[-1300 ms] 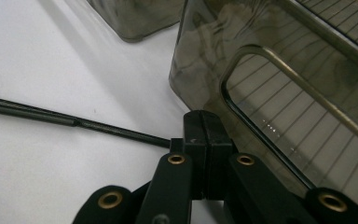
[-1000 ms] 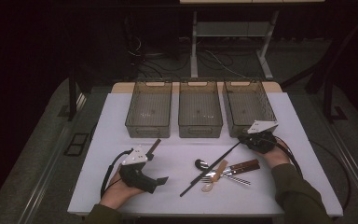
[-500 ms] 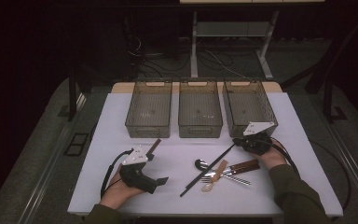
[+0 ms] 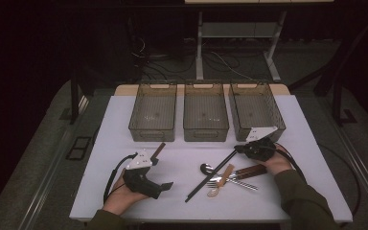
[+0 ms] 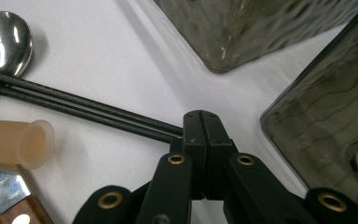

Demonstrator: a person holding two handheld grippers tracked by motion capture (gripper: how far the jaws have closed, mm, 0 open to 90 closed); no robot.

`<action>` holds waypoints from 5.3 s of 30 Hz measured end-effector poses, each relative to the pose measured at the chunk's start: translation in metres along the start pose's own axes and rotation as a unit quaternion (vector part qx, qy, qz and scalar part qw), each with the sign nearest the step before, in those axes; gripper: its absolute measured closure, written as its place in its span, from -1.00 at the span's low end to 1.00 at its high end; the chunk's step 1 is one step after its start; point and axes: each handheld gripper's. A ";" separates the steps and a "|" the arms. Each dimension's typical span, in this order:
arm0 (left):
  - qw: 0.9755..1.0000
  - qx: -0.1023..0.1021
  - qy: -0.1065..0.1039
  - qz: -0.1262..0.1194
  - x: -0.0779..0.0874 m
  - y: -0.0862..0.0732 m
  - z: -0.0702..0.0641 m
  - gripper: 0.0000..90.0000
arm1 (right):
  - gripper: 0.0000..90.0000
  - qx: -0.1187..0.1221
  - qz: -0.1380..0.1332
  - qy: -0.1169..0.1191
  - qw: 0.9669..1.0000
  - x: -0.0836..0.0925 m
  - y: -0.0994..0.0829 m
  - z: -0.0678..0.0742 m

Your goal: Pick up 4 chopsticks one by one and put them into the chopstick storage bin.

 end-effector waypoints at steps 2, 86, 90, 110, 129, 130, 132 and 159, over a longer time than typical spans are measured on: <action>1.000 0.000 0.000 0.000 0.000 0.000 0.000 -1.00 | 0.98 -0.007 -0.006 -0.022 1.000 0.002 0.000 -0.004; 1.000 0.003 0.001 0.031 -0.007 0.001 -0.004 -0.91 | -0.68 -0.139 -0.080 -0.070 0.985 0.075 -0.033 0.076; 0.999 0.004 -0.001 0.034 -0.010 0.003 -0.006 -0.81 | -0.68 -0.142 -0.079 -0.068 0.984 0.077 -0.035 0.080; 0.998 0.002 -0.046 0.032 -0.026 0.011 -0.030 0.07 | -0.68 -0.138 -0.081 -0.061 0.985 0.076 -0.034 0.079; 0.994 -0.004 -0.067 0.087 -0.049 0.009 -0.049 0.67 | -0.68 -0.133 -0.079 -0.058 0.986 0.075 -0.034 0.080; 0.994 -0.001 -0.067 0.088 -0.050 0.009 -0.049 0.67 | -0.68 -0.133 -0.079 -0.058 0.986 0.075 -0.034 0.080; 0.993 -0.008 -0.069 0.093 -0.052 0.009 -0.050 0.69 | -0.68 -0.131 -0.079 -0.059 0.986 0.074 -0.034 0.079; 0.992 -0.010 -0.061 0.111 -0.060 0.005 -0.053 0.71 | -0.68 -0.137 -0.078 -0.059 0.986 0.075 -0.034 0.080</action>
Point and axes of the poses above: each handheld gripper's, and its own axes: x roughly backward along the jaws, y roughly out of its top, z roughly to its left, and after that the axes turned 12 degrees about x, right-handed
